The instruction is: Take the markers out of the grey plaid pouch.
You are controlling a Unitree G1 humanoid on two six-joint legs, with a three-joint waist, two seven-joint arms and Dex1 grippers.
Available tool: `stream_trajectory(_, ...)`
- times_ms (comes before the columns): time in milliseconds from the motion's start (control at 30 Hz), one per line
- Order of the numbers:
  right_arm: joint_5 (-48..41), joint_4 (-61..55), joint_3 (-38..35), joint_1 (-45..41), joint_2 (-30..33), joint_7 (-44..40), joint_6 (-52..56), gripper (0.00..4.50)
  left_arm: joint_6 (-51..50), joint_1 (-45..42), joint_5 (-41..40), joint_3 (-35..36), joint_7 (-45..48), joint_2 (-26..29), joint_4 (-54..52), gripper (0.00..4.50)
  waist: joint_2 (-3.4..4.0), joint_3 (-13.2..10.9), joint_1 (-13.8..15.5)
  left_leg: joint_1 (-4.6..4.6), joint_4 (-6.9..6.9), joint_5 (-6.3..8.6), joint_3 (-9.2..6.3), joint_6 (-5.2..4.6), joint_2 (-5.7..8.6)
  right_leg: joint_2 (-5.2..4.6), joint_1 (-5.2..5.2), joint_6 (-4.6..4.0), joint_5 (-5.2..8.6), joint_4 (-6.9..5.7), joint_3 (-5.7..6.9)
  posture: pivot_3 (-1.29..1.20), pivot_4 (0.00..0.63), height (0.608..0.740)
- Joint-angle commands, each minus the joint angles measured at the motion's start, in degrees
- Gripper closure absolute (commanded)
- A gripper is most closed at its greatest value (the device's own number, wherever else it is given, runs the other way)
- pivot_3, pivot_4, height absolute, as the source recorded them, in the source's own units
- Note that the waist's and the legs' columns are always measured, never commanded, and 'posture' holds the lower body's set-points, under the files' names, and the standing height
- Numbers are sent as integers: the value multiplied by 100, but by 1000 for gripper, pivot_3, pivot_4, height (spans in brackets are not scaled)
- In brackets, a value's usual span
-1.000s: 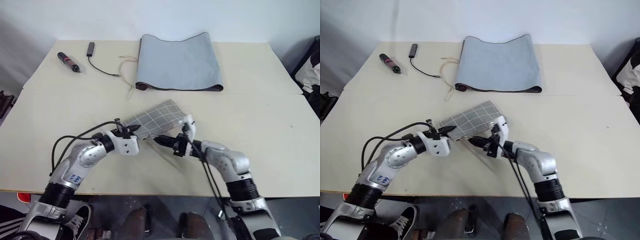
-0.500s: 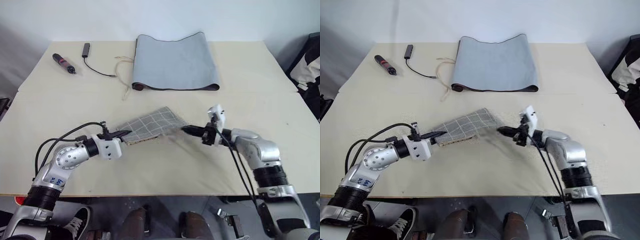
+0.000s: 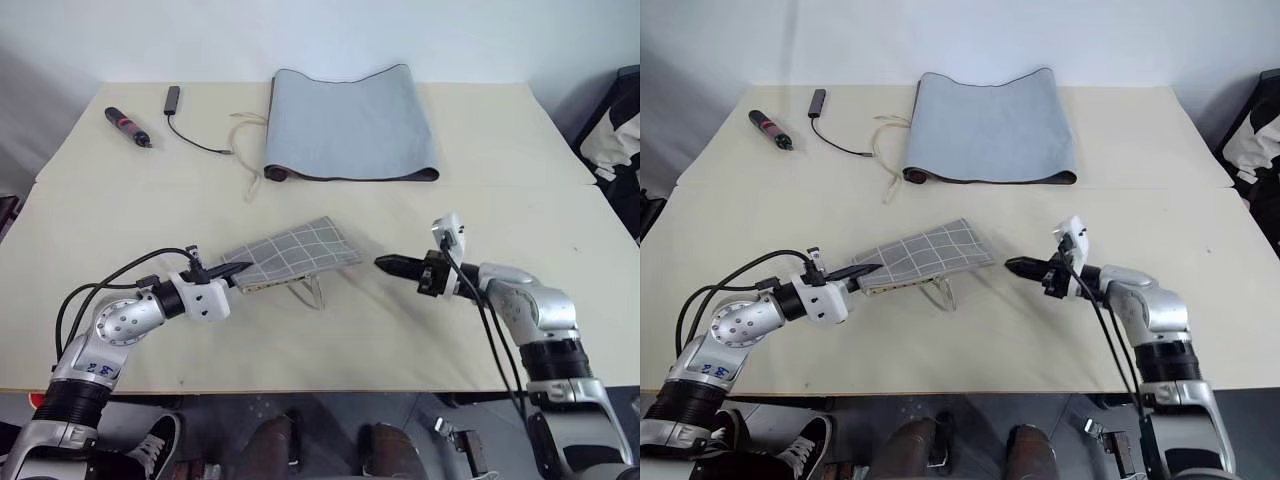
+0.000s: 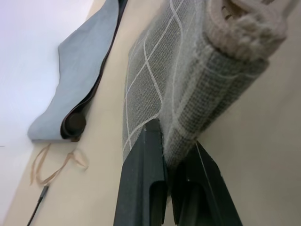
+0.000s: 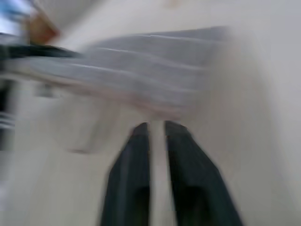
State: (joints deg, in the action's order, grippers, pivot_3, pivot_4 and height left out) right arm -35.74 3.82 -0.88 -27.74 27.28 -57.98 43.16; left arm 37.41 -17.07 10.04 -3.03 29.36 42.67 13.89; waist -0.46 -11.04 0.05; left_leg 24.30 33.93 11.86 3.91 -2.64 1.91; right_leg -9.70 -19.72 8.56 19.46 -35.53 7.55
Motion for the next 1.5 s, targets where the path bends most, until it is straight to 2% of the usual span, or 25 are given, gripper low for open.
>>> stream_trajectory(33, -256, -864, 143, 288, -99, 258, 410, 2513, -25, -129, 101, 101, -178, -58, -147, 4500, 0, 0, 3, 0, 2, 4, -1, 1, 0, 0, 0, 0, 0, 0, -1, 0, 150, 740)
stream_trajectory(200, -94, -1072, 437, 447, -694, 1024, 560, 757, -115, -185, 73, 48, -135, -168, -232, 4500, 0, 0, -25, 0, 2, 7, 0, 6, -1, 2, -7, 0, 0, -2, -2, 0, 150, 740)
stream_trajectory(400, 214, -811, 492, 327, -1276, 1843, 410, 757, -173, -147, 76, 26, -106, -214, -328, 4500, 0, 0, -24, 0, 1, 6, 4, 9, -3, 5, -12, 0, 0, -11, -2, 0, 150, 740)
stream_trajectory(767, 4, -459, 483, 14, -1915, 1939, 678, 757, -323, -95, 84, 34, -127, -288, -545, 4500, 0, 0, -31, 0, 1, 5, 5, 8, -4, 10, -15, 0, 0, -18, -3, 0, 150, 740)
stream_trajectory(867, 90, -463, 700, 49, -1817, 1729, 686, 1319, -336, -39, 102, 40, -118, -280, -624, 4500, 0, 0, -31, 0, 1, 5, 6, 8, -4, 10, -16, -1, 0, -18, -3, 0, 150, 740)
stream_trajectory(1067, 329, -489, 826, 139, -1464, 1551, 494, 3359, -279, 110, 50, 164, -107, -144, -586, 4500, -1, 1, -30, -2, 1, 6, 6, 8, -3, 9, -15, 0, 0, -18, -4, 0, 150, 740)
stream_trajectory(1167, 327, -408, 571, 53, -1128, 1448, 391, 4382, -209, 190, 33, 215, -135, -76, -486, 4500, -2, 1, -12, -4, 1, 7, 7, 8, -3, 9, -13, -1, 0, -15, -6, 0, 150, 740)
stream_trajectory(1267, 387, -216, 386, -80, -750, 1302, 181, 4491, -190, 269, -29, 251, -106, -28, -487, 4500, -2, 1, 19, -6, 3, 8, 6, 6, 1, 3, -14, -4, -2, -3, -6, 0, 150, 740)
stream_trajectory(1367, 608, 654, -75, -510, -43, 1124, -351, 4491, -166, 392, -150, 294, -35, 22, -505, 4500, -2, 1, -14, -3, 3, 11, 14, 3, 1, 1, -11, -8, -5, 1, -10, 0, 150, 740)
stream_trajectory(1500, 986, 1702, -103, -874, 569, 853, -1067, 4491, -160, 432, -258, 303, 27, 39, -512, 4500, -1, 0, -12, -3, 3, 12, 19, -3, 0, 1, -11, -8, -5, 0, -2, 0, 150, 740)
